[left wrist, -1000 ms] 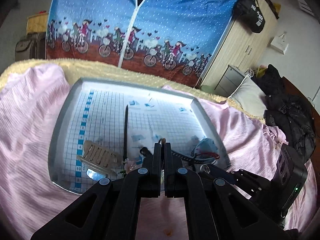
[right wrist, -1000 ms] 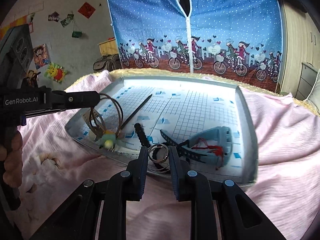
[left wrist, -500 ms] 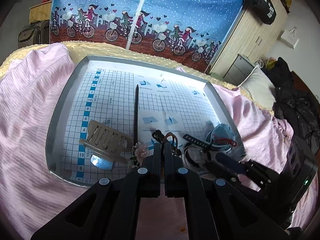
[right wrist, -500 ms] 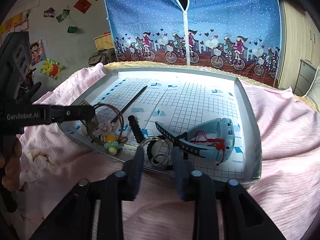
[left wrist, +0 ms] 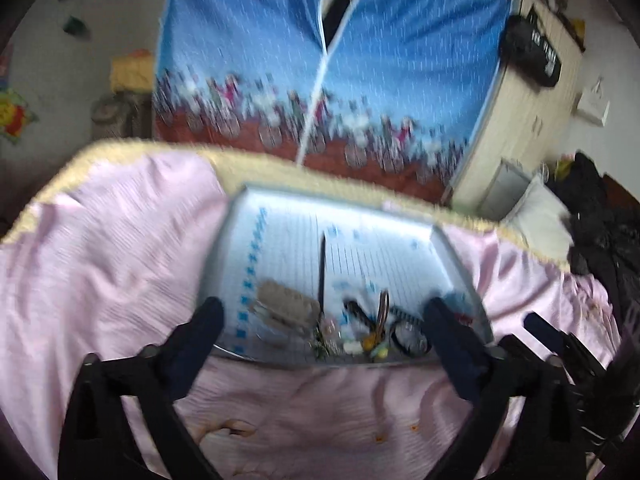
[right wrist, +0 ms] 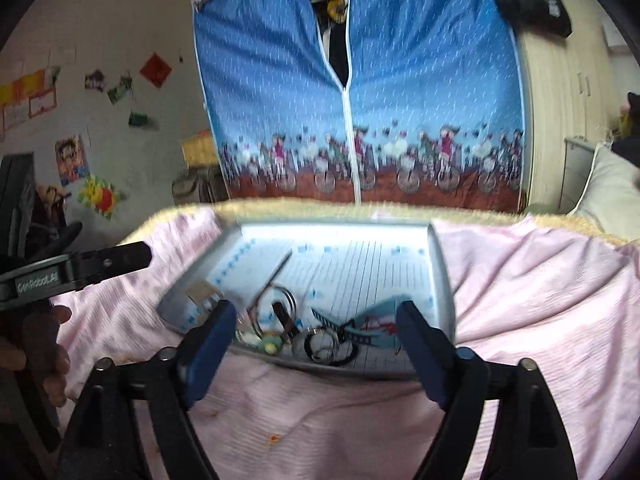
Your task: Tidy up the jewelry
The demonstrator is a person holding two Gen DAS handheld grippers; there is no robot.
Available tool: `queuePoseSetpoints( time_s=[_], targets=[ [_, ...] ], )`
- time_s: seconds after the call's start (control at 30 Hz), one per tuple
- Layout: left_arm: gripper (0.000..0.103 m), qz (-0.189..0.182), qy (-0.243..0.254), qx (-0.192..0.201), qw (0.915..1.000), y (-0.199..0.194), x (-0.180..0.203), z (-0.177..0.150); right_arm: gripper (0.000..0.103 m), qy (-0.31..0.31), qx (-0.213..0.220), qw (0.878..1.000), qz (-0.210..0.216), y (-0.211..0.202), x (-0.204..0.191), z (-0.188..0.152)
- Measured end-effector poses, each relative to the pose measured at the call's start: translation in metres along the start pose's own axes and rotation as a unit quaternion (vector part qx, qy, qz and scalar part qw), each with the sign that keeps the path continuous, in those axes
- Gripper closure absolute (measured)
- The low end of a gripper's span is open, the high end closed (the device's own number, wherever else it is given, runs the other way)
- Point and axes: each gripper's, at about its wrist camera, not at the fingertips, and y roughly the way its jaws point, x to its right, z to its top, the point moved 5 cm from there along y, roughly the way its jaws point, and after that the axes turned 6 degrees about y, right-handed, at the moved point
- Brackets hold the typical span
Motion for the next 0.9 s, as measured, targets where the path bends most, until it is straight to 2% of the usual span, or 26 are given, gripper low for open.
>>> queuePoseSetpoints(
  time_s=[0.1,0.23,0.5,0.7,0.9],
  targets=[
    [0.002,0.013,-0.007,0.059,0.9981,-0.041,0.002,-0.003,0.0,0.009,0.024,1.0,0.009,-0.025,-0.005,0.007],
    [0.002,0.03,0.013,0.098,0.9947,-0.078,0.01,-0.011,0.0,0.019,0.047,0.999,0.015,-0.055,-0.009,0.008],
    [0.002,0.033,0.045,0.138,0.9889,-0.134,0.028,-0.037,0.0,0.026,0.091,0.995,0.011,-0.114,-0.018,-0.011],
    [0.002,0.046,0.075,0.158,0.9835,-0.166,0.038,-0.061,0.0,-0.01,0.126,0.992,0.002,-0.157,-0.041,-0.028],
    [0.002,0.053,0.079,0.157,0.983,-0.187,0.043,-0.084,0.0,-0.03,0.126,0.992,-0.008,-0.182,-0.057,-0.051]
  ],
)
